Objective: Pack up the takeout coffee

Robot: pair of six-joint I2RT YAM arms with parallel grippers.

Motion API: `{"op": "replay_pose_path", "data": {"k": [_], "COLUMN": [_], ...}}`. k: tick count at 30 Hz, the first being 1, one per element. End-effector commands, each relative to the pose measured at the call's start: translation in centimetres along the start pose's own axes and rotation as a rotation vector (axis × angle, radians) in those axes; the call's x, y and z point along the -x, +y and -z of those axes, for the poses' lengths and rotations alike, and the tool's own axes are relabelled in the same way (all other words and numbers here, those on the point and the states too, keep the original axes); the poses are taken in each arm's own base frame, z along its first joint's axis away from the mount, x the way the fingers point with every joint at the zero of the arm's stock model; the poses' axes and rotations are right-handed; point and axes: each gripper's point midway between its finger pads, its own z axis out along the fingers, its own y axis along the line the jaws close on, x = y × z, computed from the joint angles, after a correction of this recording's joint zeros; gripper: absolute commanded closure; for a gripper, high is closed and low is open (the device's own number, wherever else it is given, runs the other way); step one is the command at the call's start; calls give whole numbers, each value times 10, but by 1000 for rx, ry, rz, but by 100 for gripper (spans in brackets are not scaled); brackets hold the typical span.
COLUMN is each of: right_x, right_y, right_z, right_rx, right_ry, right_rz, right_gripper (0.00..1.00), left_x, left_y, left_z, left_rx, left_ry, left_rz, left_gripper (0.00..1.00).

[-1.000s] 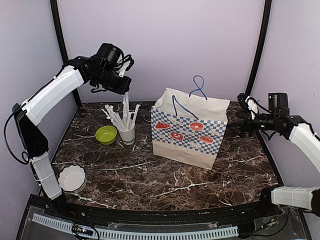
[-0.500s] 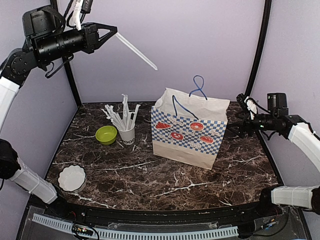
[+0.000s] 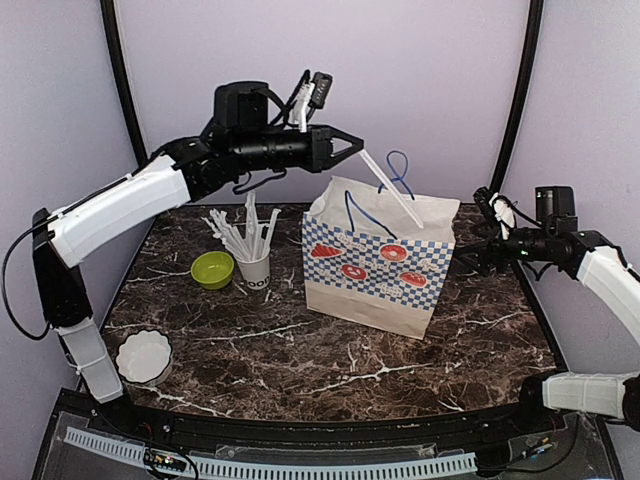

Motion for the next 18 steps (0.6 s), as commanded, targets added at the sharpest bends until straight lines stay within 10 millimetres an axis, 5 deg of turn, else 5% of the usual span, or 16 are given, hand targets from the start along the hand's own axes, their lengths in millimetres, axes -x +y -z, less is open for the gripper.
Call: {"op": "replay_pose_path", "data": {"k": [1, 7, 10, 18], "right_x": [5, 5, 5, 4], "right_y": [-3, -1, 0, 0], "right_z": [4, 5, 5, 4], "right_rx": [-25, -21, -19, -16], "right_ry": [-29, -32, -33, -32], "right_rz": [31, 34, 36, 38], "right_gripper": [13, 13, 13, 13], "left_x": [-4, -41, -50, -2], "left_y": [-26, -13, -3, 6], "left_z": [-29, -64, -67, -18], "left_rx": [-139, -134, -77, 134], "left_ry": [-45, 37, 79, 47], "left_rz": [48, 92, 84, -129], "left_gripper": [100, 95, 66, 47]}}
